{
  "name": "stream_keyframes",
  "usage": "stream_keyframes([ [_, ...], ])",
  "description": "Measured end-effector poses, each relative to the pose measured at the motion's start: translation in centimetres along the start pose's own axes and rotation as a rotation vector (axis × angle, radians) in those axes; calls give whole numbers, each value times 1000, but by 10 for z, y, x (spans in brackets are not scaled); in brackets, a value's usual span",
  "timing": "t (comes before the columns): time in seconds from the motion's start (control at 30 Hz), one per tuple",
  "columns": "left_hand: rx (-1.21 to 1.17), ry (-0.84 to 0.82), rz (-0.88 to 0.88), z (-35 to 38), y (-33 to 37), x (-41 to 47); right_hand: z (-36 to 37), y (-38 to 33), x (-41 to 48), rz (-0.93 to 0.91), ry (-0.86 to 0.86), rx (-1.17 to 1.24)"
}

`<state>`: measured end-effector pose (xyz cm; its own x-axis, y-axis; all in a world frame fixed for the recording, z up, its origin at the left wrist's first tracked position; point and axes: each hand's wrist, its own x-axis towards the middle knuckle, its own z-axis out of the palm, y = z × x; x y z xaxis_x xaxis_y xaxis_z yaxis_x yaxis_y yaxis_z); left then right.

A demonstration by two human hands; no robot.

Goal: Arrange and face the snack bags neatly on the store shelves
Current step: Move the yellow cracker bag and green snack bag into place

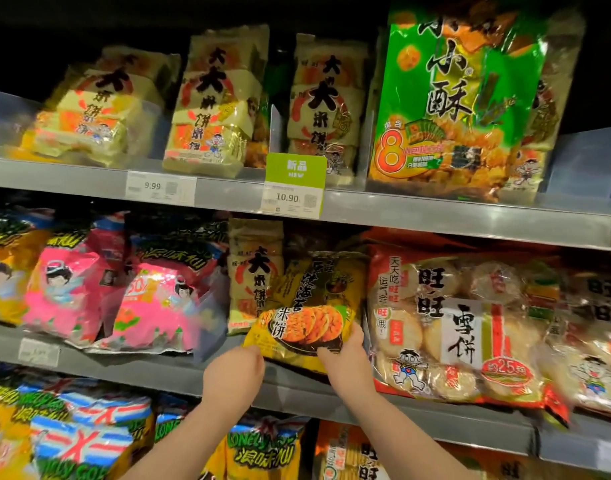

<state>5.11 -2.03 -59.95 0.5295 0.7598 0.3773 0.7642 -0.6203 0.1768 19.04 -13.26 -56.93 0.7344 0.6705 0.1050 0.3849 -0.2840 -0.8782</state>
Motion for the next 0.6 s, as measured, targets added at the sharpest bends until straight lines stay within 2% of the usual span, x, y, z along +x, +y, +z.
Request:
stream_keyframes([
  [0.07, -15, 5, 6, 1, 1, 1, 1, -3, 7, 59, 24, 164],
  [0.13, -20, 35, 11, -2, -2, 2, 3, -10, 15, 157, -19, 385],
  [0.2, -4, 20, 20, -4, -5, 3, 5, -15, 22, 225, -80, 509],
  [0.3, -2, -23, 22, -9, -8, 2, 8, -14, 29, 229, -73, 552],
  [0.6, -181, 129, -42, -27, -6, -3, -9, 2, 20, 154, -154, 770],
])
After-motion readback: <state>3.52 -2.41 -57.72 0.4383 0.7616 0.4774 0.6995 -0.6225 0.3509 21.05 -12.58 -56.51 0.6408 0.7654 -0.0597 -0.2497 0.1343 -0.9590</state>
